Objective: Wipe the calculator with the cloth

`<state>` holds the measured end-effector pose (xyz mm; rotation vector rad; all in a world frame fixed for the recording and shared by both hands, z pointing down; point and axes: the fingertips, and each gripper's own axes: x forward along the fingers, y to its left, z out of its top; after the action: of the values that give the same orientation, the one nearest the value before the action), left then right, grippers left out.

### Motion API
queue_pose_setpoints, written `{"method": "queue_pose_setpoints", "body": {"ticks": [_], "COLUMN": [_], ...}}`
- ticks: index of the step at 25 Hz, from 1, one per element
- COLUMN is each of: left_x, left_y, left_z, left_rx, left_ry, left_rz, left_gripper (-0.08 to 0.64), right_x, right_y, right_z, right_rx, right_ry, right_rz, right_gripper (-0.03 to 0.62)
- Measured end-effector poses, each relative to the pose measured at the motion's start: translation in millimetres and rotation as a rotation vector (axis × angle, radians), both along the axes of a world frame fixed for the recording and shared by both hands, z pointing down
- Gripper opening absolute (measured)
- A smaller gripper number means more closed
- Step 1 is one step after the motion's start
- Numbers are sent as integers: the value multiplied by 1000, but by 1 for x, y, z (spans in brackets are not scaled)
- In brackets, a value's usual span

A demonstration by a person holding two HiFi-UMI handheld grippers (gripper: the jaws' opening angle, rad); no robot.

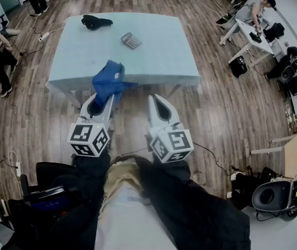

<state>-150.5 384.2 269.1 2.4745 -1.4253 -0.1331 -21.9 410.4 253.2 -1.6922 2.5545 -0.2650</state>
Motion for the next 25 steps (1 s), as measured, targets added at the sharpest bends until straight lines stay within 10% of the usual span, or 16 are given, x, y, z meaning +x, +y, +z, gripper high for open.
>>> {"method": "queue_pose_setpoints", "body": {"ticks": [25], "left_x": [-24], "left_y": [-15], "left_z": [45], "left_rx": [-122], "left_ry": [24], "left_rz": [51], "left_gripper": [97], "right_x": [-30], "right_y": [-2], "right_z": [35], "right_rx": [-83], "right_ry": [-7], "right_rz": [-2], "right_gripper": [-3]}}
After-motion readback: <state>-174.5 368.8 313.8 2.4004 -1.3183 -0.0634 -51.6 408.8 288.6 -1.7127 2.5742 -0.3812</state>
